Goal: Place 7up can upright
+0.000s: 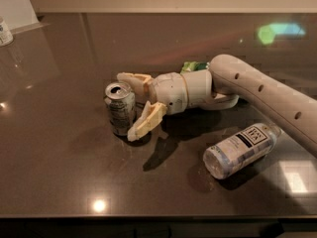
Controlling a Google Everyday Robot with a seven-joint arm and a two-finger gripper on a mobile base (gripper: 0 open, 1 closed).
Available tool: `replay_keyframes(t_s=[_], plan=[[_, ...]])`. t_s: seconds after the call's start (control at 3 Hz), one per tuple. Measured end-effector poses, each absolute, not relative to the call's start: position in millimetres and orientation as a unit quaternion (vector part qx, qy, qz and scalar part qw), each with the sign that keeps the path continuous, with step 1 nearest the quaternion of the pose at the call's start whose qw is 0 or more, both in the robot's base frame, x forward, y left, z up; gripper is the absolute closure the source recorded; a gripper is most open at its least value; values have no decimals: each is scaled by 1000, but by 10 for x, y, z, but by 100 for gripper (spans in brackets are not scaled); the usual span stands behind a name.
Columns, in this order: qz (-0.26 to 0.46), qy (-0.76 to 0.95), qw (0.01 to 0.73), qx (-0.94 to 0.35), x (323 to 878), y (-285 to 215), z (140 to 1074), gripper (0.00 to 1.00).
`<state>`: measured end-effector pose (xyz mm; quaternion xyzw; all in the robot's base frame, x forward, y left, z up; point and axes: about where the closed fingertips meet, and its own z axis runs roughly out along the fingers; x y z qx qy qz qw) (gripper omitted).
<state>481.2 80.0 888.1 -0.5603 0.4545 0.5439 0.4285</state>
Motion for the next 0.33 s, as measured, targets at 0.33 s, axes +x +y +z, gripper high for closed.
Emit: replay_keyframes(t_s=[0.33], plan=[[544, 454, 428, -560, 4812, 800, 8881, 0]])
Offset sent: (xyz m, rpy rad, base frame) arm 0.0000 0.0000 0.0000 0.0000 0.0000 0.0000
